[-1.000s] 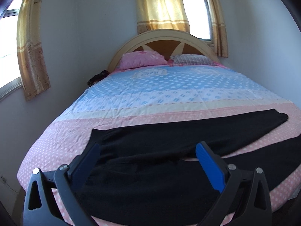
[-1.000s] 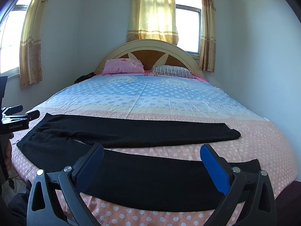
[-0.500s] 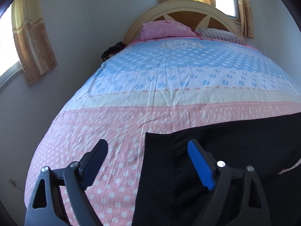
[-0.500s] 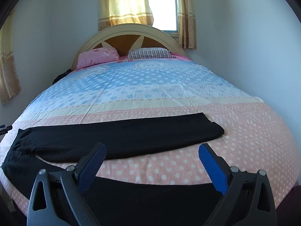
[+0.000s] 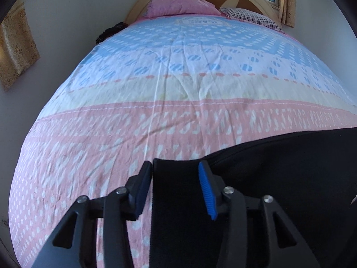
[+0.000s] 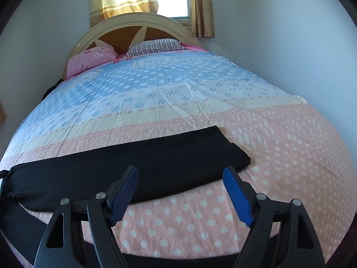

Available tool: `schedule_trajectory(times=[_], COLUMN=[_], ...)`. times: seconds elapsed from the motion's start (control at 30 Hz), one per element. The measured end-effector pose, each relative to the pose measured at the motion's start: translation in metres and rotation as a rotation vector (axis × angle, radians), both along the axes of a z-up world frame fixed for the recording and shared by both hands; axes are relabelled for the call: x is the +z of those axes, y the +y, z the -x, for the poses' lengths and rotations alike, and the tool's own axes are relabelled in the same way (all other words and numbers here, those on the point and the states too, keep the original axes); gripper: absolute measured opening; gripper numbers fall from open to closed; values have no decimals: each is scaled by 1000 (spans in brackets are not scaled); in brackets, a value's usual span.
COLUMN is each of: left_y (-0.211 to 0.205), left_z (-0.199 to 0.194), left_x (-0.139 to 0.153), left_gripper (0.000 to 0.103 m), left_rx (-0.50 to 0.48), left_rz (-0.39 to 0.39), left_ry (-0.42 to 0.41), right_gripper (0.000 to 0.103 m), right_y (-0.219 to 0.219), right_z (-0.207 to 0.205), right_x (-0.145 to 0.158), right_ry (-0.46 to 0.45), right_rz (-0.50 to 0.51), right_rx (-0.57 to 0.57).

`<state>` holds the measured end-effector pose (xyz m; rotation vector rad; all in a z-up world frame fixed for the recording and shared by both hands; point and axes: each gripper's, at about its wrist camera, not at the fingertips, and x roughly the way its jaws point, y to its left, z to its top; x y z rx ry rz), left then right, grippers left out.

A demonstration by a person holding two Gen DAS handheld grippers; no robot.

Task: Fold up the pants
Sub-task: 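Lower both tools onto the black pants' leg ends and close both grippers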

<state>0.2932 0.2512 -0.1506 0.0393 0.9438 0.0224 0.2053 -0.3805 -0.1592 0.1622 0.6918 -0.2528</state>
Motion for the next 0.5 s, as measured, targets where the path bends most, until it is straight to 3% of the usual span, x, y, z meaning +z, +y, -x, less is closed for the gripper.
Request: schedule_trajectory(times=[0.07,0.23,0.37,0.5], left_y=[0,4,4,0], left_z=[-2,-3,-1,-1], left_x=[-3,-4,-2,-3], left_gripper=[45,42,25,21], left_rx=[-5,-12,-26,-39], left_rz=[7,25,29,20], left_ry=[-3,-11,-26,-30], right_gripper=[68,67,67,67], right_y=[-10,-48,-83,-114], right_z=[-9,-25,-37,-55], right_x=[-4,-12,-13,-14], right_ry=[20,45,61,69], right_rz=[-8,-75,-95,-155], right_rx=[-8,-80,-153,-171])
